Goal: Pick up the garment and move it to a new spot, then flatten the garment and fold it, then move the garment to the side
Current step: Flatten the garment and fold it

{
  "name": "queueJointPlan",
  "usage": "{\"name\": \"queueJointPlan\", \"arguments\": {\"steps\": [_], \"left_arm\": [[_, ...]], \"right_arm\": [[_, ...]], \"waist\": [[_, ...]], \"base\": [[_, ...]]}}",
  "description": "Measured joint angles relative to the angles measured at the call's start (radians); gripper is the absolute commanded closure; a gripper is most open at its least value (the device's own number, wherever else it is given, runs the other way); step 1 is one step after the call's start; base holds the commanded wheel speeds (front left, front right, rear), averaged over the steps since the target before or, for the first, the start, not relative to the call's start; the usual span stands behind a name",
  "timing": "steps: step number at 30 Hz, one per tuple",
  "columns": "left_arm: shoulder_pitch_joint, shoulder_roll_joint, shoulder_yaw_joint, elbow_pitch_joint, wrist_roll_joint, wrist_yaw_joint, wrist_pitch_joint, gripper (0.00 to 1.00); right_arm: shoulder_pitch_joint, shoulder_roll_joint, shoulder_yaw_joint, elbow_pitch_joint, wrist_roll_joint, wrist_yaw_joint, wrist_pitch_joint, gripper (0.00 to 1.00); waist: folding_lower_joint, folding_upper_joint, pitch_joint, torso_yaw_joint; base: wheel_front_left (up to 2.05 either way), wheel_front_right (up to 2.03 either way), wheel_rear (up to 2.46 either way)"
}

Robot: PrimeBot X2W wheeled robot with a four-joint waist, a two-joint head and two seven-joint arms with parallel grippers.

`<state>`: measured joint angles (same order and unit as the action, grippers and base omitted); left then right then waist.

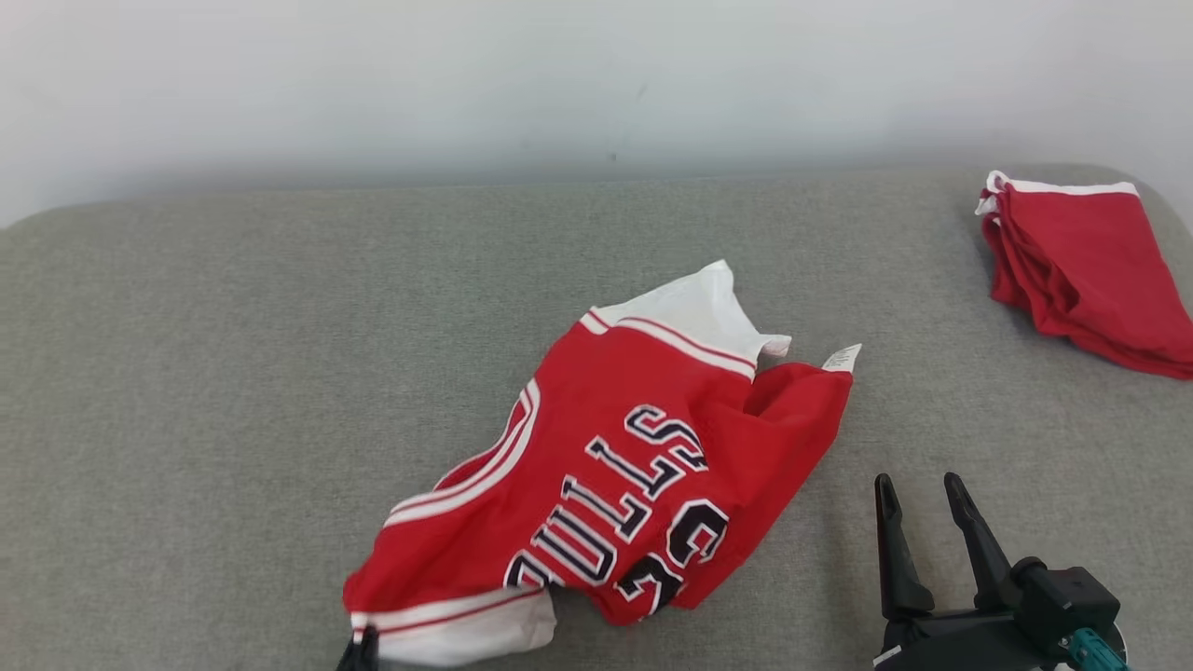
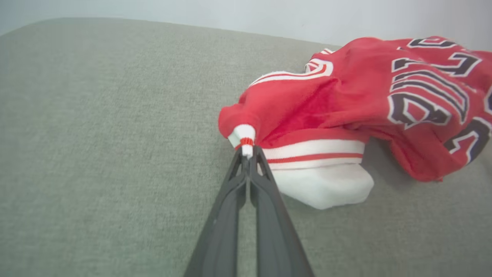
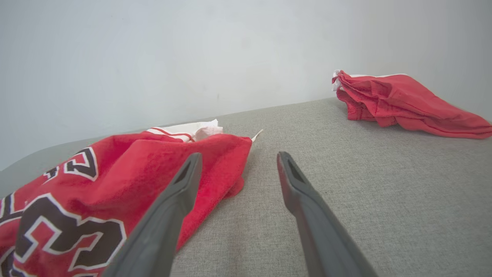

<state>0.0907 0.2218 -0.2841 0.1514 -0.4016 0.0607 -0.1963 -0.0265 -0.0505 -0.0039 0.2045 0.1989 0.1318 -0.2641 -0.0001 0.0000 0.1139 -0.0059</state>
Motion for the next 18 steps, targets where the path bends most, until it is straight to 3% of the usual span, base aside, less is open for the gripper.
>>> {"name": "queueJointPlan", "arguments": {"steps": [10,11,12,18], "left_arm": [[0.03,-0.022,0.0,0.08,-0.035,-0.017,-0.024,1.0],[0.025,-0.023,0.001,0.084,-0.034,-0.018,-0.033,0.36],[0.017,-0.025,0.003,0.085,-0.033,-0.018,-0.036,0.0],[-0.035,-0.028,0.03,0.053,-0.009,-0.026,-0.059,0.0]], "right_arm": [[0.001,0.0,-0.013,0.005,-0.008,0.0,0.0,0.0],[0.001,0.0,-0.015,0.005,-0.008,0.0,0.0,0.0],[0.001,0.0,-0.016,0.005,-0.008,0.0,0.0,0.0],[0.002,0.0,-0.011,0.005,-0.009,0.0,0.0,0.0]], "waist": [[0.0,0.0,-0.012,0.005],[0.0,0.0,-0.013,0.007],[0.0,0.0,-0.014,0.008],[0.0,0.0,-0.019,0.008]], "base": [[0.0,0.0,0.0],[0.0,0.0,0.0],[0.0,0.0,0.0],[0.0,0.0,0.0]]}}
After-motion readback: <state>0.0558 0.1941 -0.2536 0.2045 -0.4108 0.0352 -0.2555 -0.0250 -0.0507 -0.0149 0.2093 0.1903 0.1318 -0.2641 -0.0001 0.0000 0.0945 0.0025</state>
